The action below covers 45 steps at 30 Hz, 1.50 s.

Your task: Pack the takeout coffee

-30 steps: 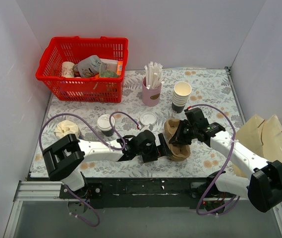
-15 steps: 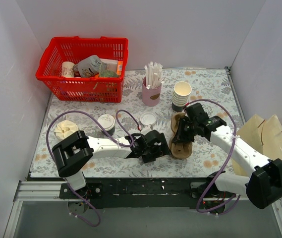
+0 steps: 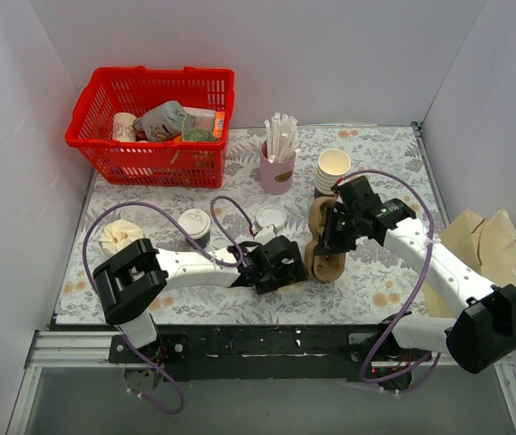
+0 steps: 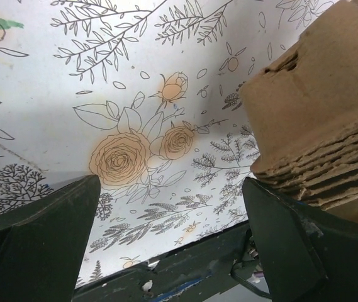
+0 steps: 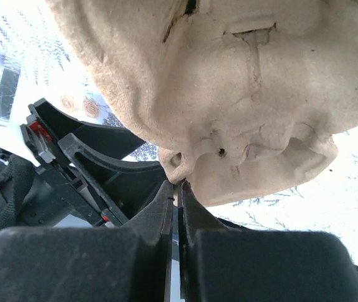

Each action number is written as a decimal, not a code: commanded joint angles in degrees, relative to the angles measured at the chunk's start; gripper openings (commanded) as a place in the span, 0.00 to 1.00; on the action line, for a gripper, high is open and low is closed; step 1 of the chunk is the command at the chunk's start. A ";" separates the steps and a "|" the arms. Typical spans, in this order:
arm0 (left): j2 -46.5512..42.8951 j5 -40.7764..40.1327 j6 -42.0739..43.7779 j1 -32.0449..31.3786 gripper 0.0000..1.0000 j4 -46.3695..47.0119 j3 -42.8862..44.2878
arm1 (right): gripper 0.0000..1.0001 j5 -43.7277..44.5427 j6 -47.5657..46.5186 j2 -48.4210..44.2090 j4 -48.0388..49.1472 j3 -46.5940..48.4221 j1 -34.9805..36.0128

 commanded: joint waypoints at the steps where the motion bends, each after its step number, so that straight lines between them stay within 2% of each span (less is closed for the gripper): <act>1: -4.51 -2.46 3.02 0.59 0.98 -0.09 0.45 | 0.01 -1.58 -1.94 0.23 -2.51 2.25 0.34; 8: -11.01 1.76 6.37 0.68 0.98 0.97 -0.33 | 0.01 -2.46 -4.57 -0.13 -3.30 1.28 0.43; 12: -15.67 0.71 5.84 0.68 0.98 1.67 -4.02 | 0.01 -0.97 -8.97 -0.56 -4.80 -0.38 0.34; 21: -12.59 1.42 4.00 0.77 0.98 2.46 -3.41 | 0.01 -5.01 -13.27 -2.23 -1.98 -4.96 1.04; 22: -13.56 0.98 3.47 0.68 0.98 2.46 -4.20 | 0.12 -4.75 -13.80 -3.02 -2.25 -4.87 1.74; 23: -14.44 0.54 3.12 0.68 0.98 2.63 -6.21 | 0.17 -3.96 -14.33 -3.55 -2.34 -4.61 2.18; 24: -17.05 0.10 2.33 0.68 0.98 3.33 -7.18 | 0.26 -2.04 -14.25 -4.16 -2.51 -4.52 2.71; 26: -19.00 -1.04 1.98 0.68 0.98 3.69 -9.38 | 0.29 -1.76 -14.33 -5.57 -2.17 -4.69 4.03; 27: -19.54 -1.31 1.28 0.86 0.98 2.65 -9.74 | 0.36 -1.67 -14.34 -5.84 -1.64 -4.87 5.08; 29: -21.03 -2.80 0.22 1.12 0.98 -0.07 -9.83 | 0.43 0.77 -14.42 -4.88 -1.81 -3.56 11.39; 31: -23.48 -4.20 -1.62 1.65 0.98 -4.03 -11.32 | 0.52 7.54 -13.72 -2.34 -2.42 -1.37 19.36; 36: -29.73 -7.89 -4.53 3.93 0.98 -11.49 -15.01 | 0.58 16.16 -10.29 2.77 -2.34 1.81 25.56; 39: -32.19 -9.39 -5.85 4.20 0.98 -15.02 -16.33 | 0.59 16.70 -9.24 5.76 -1.55 2.25 26.62; 45: -35.01 -7.20 -5.50 4.20 0.98 -12.58 -19.67 | 0.58 19.07 -5.81 8.92 -0.84 2.16 26.97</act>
